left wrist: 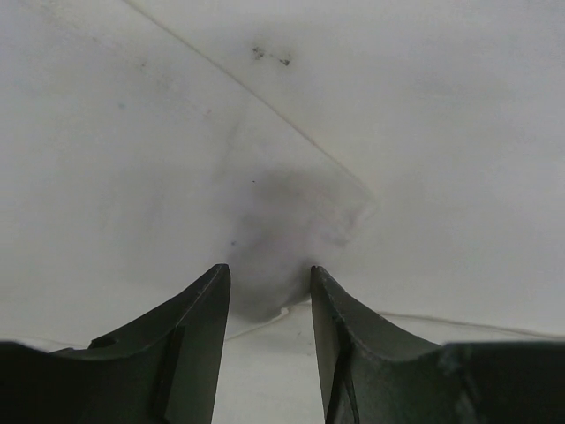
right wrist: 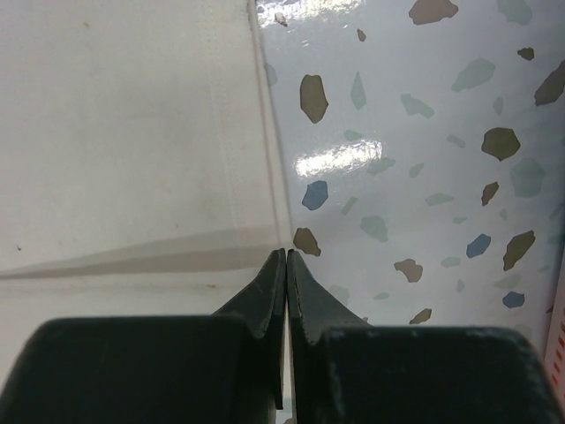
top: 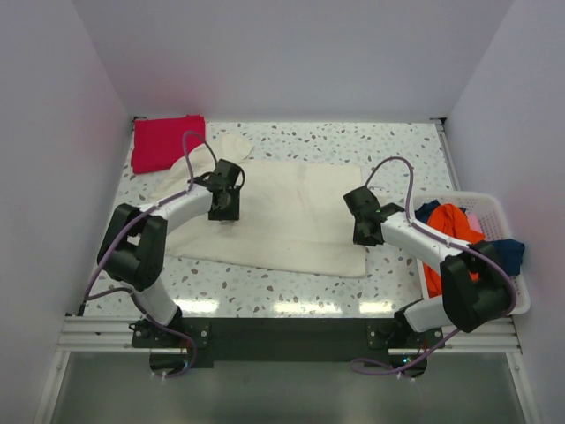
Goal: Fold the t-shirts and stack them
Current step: Fold the tshirt
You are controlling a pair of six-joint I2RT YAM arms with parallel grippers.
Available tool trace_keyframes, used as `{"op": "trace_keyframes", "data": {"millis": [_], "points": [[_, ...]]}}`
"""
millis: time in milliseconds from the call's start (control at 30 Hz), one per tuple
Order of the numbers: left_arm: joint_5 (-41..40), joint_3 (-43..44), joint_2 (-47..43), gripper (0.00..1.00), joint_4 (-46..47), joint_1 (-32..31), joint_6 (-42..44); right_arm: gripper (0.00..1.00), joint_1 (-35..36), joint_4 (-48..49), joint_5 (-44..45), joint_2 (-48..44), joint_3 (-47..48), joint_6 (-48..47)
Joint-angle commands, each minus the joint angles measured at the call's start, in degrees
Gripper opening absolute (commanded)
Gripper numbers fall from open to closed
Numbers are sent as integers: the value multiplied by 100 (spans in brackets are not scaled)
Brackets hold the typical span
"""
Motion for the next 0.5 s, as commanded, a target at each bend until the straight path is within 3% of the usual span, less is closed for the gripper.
{"op": "trace_keyframes", "data": {"millis": [0, 233, 467], "points": [[195, 273, 121, 46, 170, -59, 153, 0, -29, 111, -35, 31, 140, 3], [99, 300, 165, 32, 118, -94, 118, 0, -37, 181, -70, 92, 149, -14], [-174, 326, 42, 1, 47, -86, 135, 0, -38, 181, -79, 93, 166, -41]]}}
